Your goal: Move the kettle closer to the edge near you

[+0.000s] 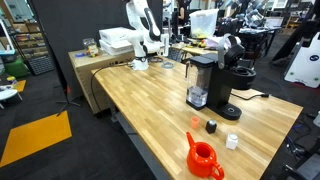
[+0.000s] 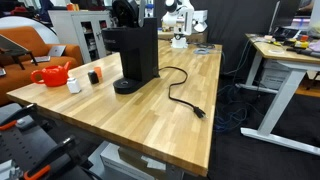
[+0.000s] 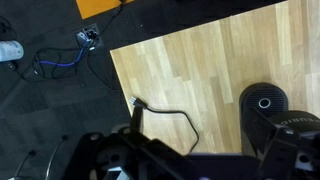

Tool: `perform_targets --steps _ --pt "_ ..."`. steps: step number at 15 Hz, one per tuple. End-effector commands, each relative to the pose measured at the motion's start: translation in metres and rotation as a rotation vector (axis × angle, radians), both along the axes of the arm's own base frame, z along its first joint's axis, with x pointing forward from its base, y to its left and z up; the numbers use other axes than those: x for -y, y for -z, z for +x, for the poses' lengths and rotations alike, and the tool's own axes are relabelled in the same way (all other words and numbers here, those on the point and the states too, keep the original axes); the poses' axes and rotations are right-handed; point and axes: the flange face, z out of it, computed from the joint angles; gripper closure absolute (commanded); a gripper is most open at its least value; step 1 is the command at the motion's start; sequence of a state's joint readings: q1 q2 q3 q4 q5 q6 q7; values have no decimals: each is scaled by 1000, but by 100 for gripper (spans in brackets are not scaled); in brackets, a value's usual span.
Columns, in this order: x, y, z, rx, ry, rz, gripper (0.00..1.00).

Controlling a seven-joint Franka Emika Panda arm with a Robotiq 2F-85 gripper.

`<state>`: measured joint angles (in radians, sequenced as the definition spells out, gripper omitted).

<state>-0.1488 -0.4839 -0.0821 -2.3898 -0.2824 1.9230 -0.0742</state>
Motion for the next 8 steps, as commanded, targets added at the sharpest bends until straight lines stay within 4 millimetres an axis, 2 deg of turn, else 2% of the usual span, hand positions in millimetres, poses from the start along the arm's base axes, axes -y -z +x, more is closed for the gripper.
perform_targets --steps 1,6,8 --pt "0 -1 0 -1 0 0 0" --pt "0 -1 0 -1 0 0 0" --pt "-6 -1 2 7 -4 4 0"
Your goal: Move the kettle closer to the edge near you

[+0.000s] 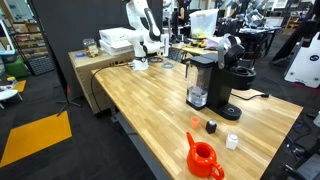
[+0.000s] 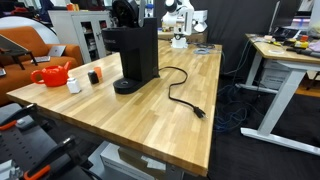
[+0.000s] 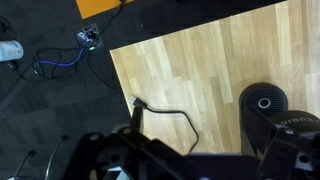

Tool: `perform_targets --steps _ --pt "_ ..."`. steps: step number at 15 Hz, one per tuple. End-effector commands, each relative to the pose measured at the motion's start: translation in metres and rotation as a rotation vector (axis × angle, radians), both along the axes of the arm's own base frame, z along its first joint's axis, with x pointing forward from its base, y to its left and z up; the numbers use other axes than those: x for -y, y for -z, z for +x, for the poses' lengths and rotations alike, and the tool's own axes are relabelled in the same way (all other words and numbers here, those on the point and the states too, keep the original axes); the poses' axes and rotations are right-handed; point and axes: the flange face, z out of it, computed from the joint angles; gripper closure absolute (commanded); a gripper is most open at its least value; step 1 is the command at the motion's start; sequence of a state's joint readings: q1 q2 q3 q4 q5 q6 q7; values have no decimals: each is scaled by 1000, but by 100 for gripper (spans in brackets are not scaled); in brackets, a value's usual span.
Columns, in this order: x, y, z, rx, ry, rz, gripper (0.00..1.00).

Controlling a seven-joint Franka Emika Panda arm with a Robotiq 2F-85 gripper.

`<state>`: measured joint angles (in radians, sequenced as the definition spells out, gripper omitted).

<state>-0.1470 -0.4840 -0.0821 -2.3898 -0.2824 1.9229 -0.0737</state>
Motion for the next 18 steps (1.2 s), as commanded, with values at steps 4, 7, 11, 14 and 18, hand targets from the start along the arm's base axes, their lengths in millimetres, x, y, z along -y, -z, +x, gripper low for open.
perform_targets --steps 4,7,11,14,18 --pt "-29 0 4 -2 -59 29 0" --pt "-52 1 5 4 -116 22 0" --pt "-59 1 9 -1 -119 16 0" --pt "-56 1 9 -1 -113 18 0" --pt "-56 1 9 -1 -113 18 0"
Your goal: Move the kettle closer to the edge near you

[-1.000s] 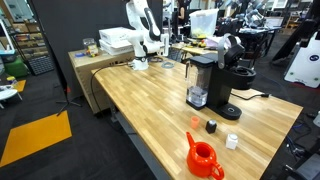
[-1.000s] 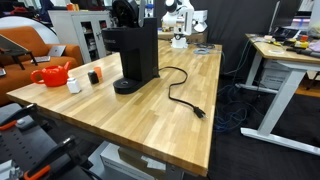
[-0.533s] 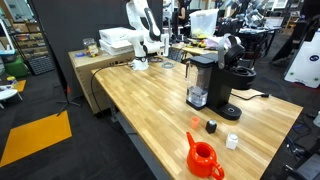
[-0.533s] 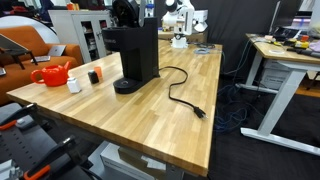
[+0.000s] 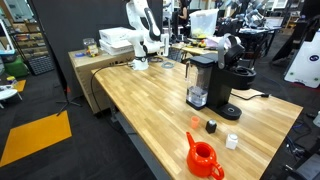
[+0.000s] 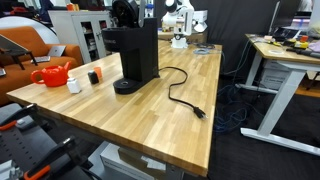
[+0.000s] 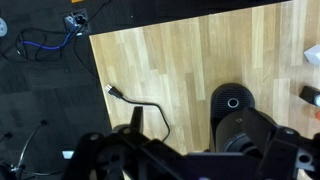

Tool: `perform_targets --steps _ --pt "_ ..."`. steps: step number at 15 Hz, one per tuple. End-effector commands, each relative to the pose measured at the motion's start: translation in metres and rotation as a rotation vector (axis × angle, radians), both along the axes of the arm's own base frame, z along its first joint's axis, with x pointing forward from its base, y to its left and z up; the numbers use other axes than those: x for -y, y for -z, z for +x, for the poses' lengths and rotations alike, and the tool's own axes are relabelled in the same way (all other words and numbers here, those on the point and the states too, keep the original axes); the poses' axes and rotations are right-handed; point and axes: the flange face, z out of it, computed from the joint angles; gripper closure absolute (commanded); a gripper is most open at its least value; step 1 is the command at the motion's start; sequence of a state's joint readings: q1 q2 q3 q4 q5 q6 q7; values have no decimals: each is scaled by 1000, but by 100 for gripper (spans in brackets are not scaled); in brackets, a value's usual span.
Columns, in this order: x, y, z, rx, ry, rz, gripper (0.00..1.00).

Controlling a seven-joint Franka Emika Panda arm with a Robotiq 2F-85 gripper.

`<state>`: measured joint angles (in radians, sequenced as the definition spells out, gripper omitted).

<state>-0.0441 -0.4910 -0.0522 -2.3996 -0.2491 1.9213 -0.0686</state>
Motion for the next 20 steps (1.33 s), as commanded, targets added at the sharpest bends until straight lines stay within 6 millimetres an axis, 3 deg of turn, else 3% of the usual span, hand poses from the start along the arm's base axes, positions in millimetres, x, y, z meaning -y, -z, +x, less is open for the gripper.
perform_targets --steps 1,6,9,15,20 --pt "0 -1 0 -1 0 0 0" --pt "0 -1 0 -1 0 0 0" --pt "-16 -4 1 14 -49 7 0" --pt "-89 -19 -9 62 -275 11 0" --pt "-150 -35 -38 57 -476 127 0"
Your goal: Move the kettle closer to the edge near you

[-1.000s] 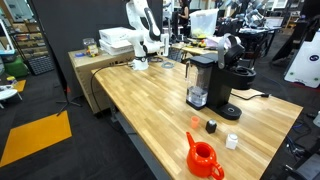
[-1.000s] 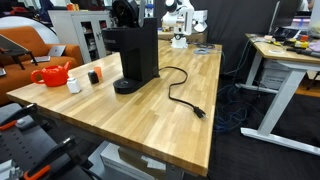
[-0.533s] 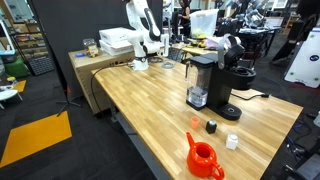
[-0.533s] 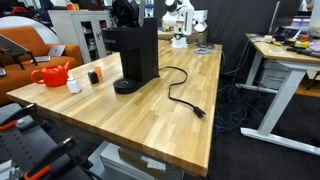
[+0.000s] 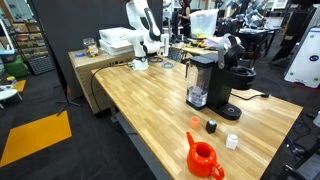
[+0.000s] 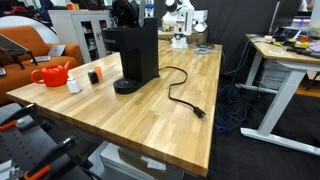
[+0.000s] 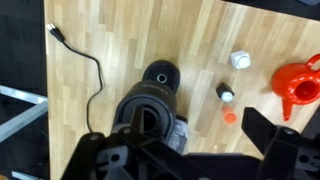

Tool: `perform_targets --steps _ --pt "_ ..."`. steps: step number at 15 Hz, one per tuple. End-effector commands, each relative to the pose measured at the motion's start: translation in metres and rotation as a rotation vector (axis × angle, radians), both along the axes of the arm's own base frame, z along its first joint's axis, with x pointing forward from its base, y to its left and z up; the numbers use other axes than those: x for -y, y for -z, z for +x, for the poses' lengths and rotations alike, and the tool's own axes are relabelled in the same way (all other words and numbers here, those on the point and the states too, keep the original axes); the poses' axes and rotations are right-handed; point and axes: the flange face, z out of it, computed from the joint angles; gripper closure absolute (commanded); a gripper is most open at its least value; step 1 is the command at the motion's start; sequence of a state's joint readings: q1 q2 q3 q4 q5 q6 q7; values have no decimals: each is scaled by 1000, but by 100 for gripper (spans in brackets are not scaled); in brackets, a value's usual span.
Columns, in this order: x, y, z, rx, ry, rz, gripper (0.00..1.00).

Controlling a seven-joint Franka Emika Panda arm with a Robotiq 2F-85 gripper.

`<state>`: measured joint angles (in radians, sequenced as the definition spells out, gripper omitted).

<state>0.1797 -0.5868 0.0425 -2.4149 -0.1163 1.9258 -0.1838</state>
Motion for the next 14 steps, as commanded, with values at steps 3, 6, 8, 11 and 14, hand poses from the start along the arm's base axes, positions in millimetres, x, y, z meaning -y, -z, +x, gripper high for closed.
perform_targets --steps 3,6,8,11,14 --pt "-23 -9 -14 10 -84 24 0" --pt "-22 -8 -16 7 -96 23 0" --pt "-22 -7 -16 6 -97 23 0" --pt "-26 -8 -14 -12 -94 99 0" --pt "-54 -3 -21 -24 -151 105 0"
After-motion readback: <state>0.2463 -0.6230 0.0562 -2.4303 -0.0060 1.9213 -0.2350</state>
